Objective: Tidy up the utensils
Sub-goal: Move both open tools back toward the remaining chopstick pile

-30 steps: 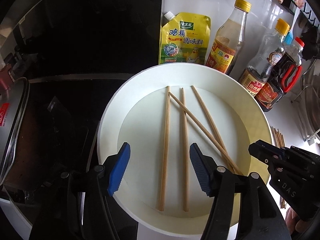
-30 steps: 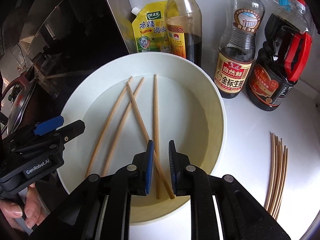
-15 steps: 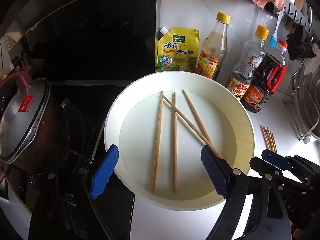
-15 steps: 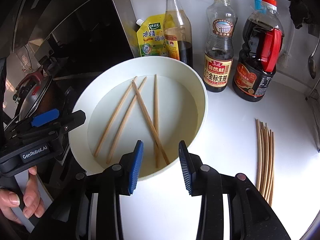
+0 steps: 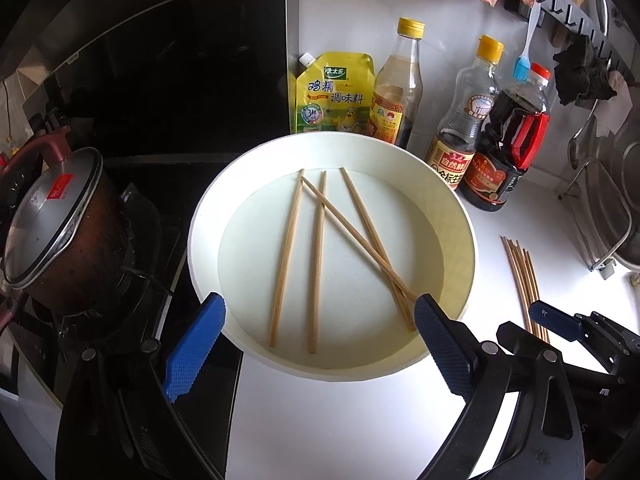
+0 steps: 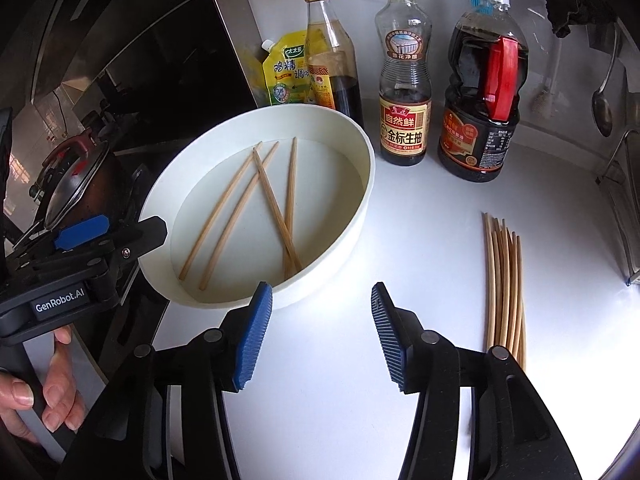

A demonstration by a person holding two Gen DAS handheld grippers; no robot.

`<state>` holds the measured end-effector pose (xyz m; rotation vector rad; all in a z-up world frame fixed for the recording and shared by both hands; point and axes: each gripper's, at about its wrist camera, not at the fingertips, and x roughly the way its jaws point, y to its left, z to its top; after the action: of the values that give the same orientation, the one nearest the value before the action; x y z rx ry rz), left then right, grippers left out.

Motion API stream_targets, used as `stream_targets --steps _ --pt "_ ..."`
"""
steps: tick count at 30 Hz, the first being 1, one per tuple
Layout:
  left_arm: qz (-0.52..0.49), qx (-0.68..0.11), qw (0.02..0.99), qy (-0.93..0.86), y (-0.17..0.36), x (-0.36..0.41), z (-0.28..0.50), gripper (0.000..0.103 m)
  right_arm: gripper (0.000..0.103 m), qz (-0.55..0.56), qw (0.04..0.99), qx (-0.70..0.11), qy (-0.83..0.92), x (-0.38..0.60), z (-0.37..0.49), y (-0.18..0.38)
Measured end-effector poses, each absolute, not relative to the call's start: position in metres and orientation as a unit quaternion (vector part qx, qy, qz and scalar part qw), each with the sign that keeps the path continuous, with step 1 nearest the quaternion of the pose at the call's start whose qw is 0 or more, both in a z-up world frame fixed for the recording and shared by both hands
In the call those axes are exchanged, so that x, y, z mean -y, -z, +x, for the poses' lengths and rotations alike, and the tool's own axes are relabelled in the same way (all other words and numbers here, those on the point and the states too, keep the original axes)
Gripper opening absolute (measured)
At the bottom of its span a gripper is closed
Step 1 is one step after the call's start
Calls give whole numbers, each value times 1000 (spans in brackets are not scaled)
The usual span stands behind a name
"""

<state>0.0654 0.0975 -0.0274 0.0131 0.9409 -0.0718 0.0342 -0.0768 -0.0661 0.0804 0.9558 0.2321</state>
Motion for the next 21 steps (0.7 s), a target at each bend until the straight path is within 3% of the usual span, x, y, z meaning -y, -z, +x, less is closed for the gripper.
stream_targets --steps 21 --pt "-16 -472 875 107 47 11 34 96 59 67 884 -462 -20 206 -24 86"
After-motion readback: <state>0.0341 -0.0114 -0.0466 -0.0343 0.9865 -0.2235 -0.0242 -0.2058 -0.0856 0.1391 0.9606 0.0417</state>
